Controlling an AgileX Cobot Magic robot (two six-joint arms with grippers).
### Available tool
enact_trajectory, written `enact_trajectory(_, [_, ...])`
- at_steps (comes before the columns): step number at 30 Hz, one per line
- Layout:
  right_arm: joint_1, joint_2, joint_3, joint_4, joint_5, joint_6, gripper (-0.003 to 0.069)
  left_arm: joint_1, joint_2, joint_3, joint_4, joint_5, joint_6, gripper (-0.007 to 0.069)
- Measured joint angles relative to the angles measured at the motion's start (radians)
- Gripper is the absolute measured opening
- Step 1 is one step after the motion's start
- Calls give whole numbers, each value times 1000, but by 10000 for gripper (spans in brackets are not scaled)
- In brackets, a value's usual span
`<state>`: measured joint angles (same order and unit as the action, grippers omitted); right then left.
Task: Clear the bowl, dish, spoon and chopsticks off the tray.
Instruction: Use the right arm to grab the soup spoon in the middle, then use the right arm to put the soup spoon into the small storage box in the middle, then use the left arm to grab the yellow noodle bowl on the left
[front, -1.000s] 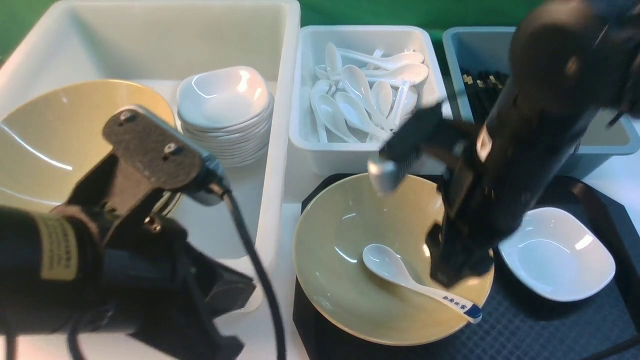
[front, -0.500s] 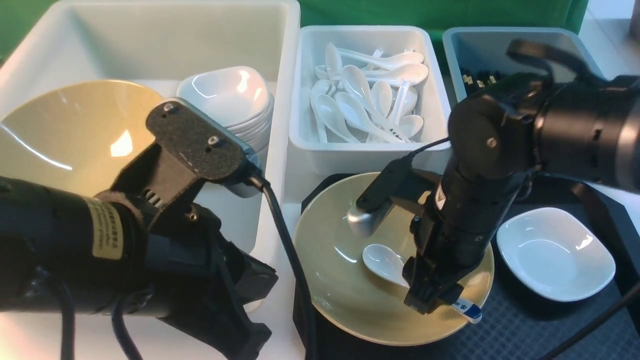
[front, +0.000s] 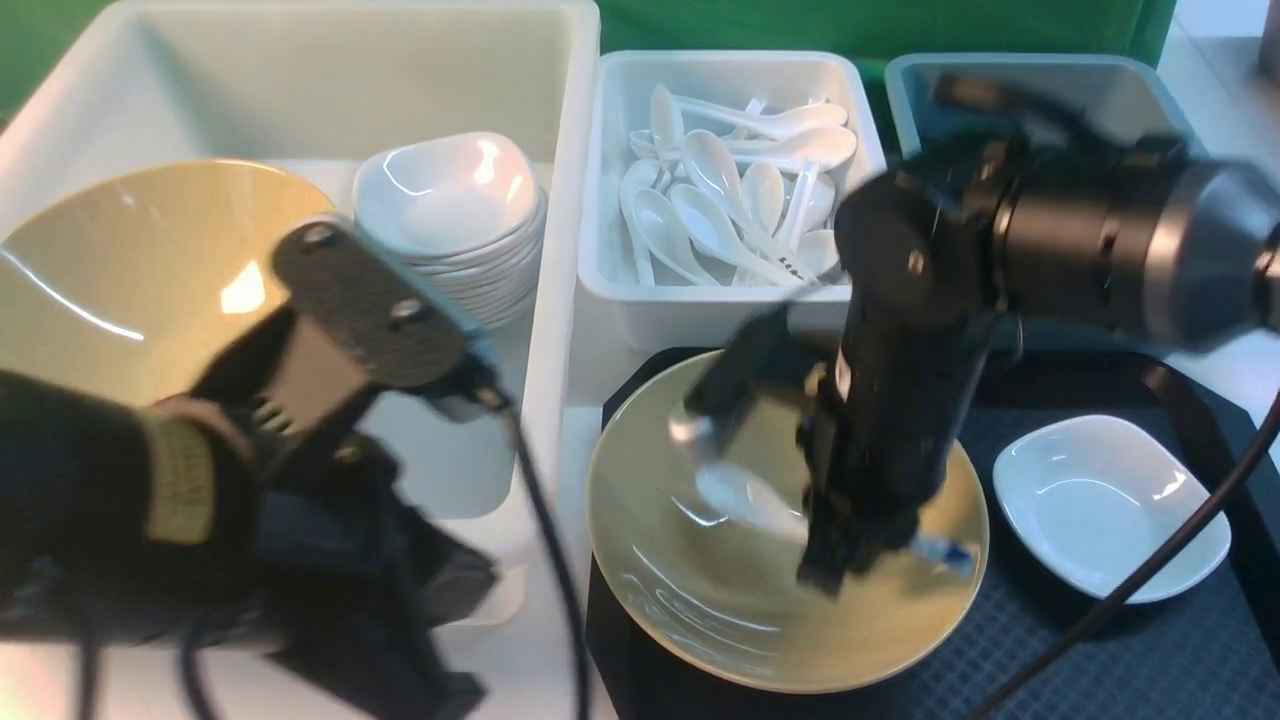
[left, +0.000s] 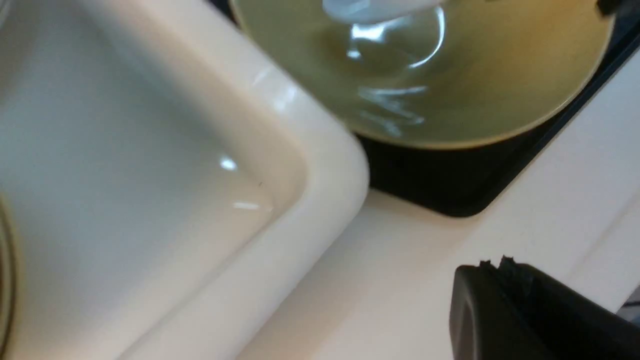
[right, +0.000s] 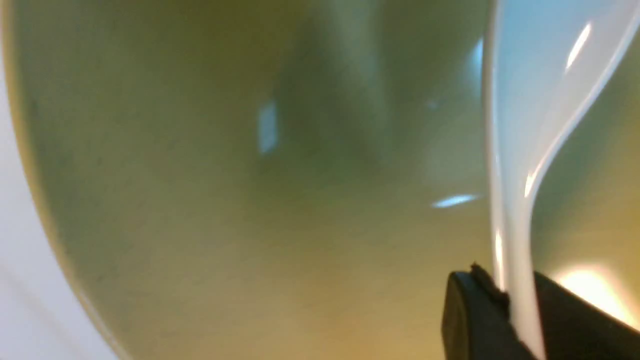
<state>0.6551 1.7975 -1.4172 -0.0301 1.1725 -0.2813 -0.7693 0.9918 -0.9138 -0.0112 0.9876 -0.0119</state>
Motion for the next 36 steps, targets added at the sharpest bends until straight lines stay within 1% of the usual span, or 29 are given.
enact_trajectory(3, [-17,-13,-90,-38,-13,17,119,0,-42,0,52,62,-46,-11])
enact_trajectory(4, [-40,-16,-150,-53,-50,25,119,0,-68,0,78,91,-68,-11])
enact_trajectory(6, [-72,-15,-222,-64,-138,47,119,0,-86,0,81,102,-79,-11])
enact_trajectory(9, [-115,4,-296,-71,-306,134,119,0,-92,0,54,82,-82,-11])
enact_trajectory(12, [-163,66,-362,-75,-476,228,119,0,-85,0,-5,11,-80,-11])
enact_trajectory(15, [-180,117,-389,-75,-538,267,128,0,-82,0,-48,-24,-69,-11])
enact_trajectory(17, [-201,202,-438,-74,-577,333,193,0,-80,0,-91,-53,-44,-11])
enact_trajectory(18, [-203,221,-444,-73,-578,343,209,0,-80,0,-99,-56,-44,-11])
enact_trajectory(19, [-214,270,-475,-72,-571,374,301,0,-80,0,-111,-67,-44,-11])
enact_trajectory(20, [-218,287,-488,-72,-563,380,357,0,-80,0,-113,-72,-49,-11])
enact_trajectory(21, [-218,291,-491,-72,-560,382,357,0,-80,0,-113,-72,-49,-11])
enact_trajectory(22, [-225,311,-513,-72,-528,392,444,0,-78,0,-112,-84,-67,-11])
enact_trajectory(23, [-228,315,-532,-72,-494,393,503,0,-77,0,-112,-88,-77,-11])
enact_trajectory(26, [-229,307,-588,-72,-394,384,587,0,-59,0,-114,-93,-80,-11])
enact_trajectory(28, [-229,289,-632,-69,-278,322,601,0,-29,-9,-122,-89,-60,-11])
enact_trajectory(29, [-228,267,-652,-68,-180,270,595,0,-10,-23,-125,-85,-48,-11])
enact_trajectory(31, [-224,237,-667,-67,-57,200,569,6,33,-54,-127,-74,-29,-11])
enact_trajectory(32, [-225,233,-667,-67,-57,200,569,7,39,-64,-130,-73,-26,-11])
enact_trajectory(33, [-222,202,-668,-65,15,163,534,22,86,-105,-141,-55,-2,-11])
enact_trajectory(34, [-218,162,-652,-62,48,141,504,40,117,-148,-153,-43,27,-11])
enact_trajectory(35, [-217,162,-648,-61,51,138,499,44,123,-148,-153,-40,32,-11])
enact_trajectory(36, [-212,104,-610,-48,61,125,455,75,175,-203,-168,-16,69,-11])
